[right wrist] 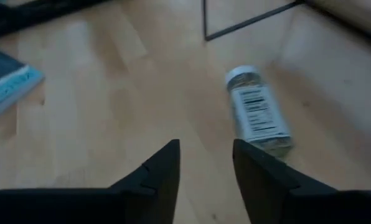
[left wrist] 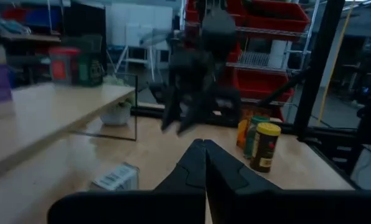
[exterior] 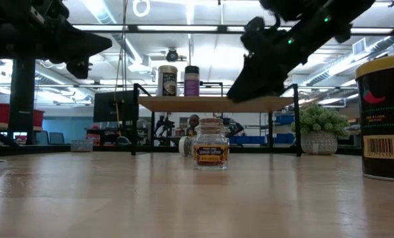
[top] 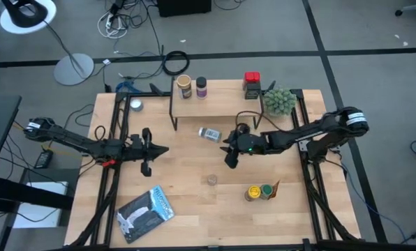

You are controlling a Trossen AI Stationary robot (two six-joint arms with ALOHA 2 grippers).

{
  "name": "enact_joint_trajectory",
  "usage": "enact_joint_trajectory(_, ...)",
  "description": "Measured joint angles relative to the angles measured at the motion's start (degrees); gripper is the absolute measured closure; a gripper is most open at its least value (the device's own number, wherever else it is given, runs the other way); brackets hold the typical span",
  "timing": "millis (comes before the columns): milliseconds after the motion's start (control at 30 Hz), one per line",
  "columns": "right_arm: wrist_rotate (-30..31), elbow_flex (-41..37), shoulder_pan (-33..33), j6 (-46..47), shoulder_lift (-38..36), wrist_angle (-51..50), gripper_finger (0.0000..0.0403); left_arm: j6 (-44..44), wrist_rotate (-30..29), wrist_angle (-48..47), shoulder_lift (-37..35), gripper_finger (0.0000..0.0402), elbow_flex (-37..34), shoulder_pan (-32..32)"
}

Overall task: Shelf spices
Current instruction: Put the white seasoning bottle on the shelf

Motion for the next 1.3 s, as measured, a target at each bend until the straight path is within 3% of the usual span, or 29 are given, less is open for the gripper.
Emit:
enact_joint_trajectory(267, -0.91, 4.85, -0.77, -9.86, 11.55, 3.87, 0.0128, 1.97, -1.25, 0.47, -0.01, 0.0401, -0.01, 0.02)
enact_joint_trajectory(500, 9.50, 10.60, -2.44, -12.00, 18.89, 5.06, 0.0057, 1.95, -1.33, -0.45, -0.09, 0.0401, -0.02, 0.02)
enact_joint_trajectory(733, 11.72, 14.45, -4.00, -11.42, 26.06, 4.92, 0.0061, 1.94, -1.49, -0.05, -0.09, 0.0401, -0.04, 0.02)
enact_joint_trajectory(1000, 17.01, 16.11, -5.23, -12.14, 27.28, 5.76, 0.0091, 1.93, -1.56, -0.51, -0.10, 0.0401, -0.02, 0.02)
enact_joint_trajectory(1167, 13.36, 16.07, -6.24, -8.10, 28.64, 3.80, 0.0096, 1.93, -1.96, -0.40, -0.11, 0.0401, -0.02, 0.02)
enact_joint_trajectory(1300, 6.94, 15.96, -6.74, -3.46, 29.25, 0.33, 0.0096, 1.91, -2.14, -0.39, -0.10, 0.0401, -0.02, 0.02)
